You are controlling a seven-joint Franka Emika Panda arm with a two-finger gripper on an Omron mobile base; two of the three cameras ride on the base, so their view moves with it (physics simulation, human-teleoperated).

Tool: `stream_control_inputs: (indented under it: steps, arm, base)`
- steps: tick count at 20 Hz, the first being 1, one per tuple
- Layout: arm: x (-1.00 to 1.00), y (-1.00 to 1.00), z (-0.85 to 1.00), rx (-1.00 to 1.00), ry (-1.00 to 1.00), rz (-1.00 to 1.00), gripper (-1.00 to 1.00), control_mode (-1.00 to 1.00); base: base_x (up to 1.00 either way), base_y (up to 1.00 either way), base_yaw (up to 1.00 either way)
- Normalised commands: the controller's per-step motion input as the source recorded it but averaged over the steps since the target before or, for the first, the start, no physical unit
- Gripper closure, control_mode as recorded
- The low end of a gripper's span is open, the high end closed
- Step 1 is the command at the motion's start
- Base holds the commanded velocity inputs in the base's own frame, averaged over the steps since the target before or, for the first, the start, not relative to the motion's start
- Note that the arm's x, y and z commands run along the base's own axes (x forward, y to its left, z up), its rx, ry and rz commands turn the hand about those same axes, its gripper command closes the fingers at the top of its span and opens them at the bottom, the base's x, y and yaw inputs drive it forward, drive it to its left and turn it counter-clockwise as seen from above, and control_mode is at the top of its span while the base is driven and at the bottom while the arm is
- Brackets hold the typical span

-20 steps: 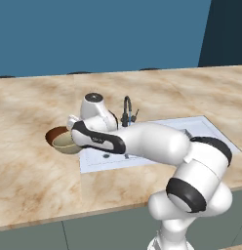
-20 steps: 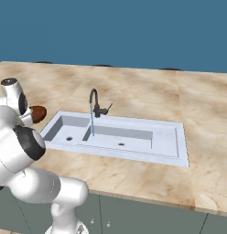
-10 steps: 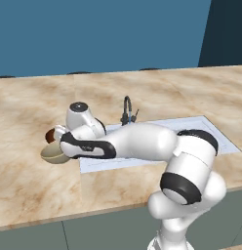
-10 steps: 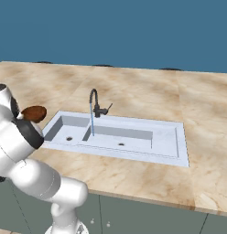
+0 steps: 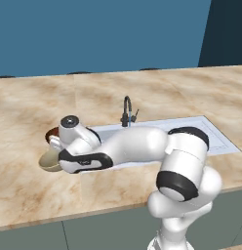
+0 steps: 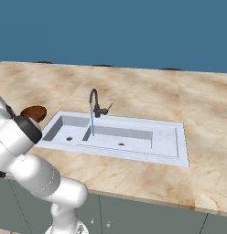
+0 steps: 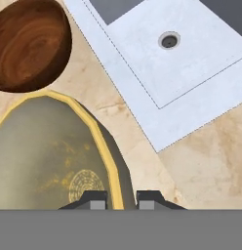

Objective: Rinse each bowl for a few seconds and place them down in the sink or on the counter.

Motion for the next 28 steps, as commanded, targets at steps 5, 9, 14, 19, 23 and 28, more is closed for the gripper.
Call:
stream_control_inputs:
  steps: [5,9,14,19,23,28]
  arm:
    - [-0.07,0.04,-0.50,0.03,-0.08,0.00,1.00,-1.00]
    - [-0.02,0.00,-0.53,0.03,-0.01,0.00,1.00,-1.00]
    - [0.00,0.00,-0.36,0.02,0.00,0.00,1.00,-1.00]
    - [0.00,0.02,-0.23,0.03,0.00,0.00,1.00,-1.00]
    - [0.03,0.06,-0.03,0.03,0.00,0.00,-1.00,-1.00]
    - [0.00,-0.03,0.08,0.06,0.00,0.00,-1.00,-1.00]
  base:
    - [0.00,0.00,0.00]
    - [0.00,0.00,0.00]
    - [0.00,0.00,0.00]
    - [0.00,0.00,0.00]
    - [0.00,0.00,0.00]
    - [0.00,0.00,0.00]
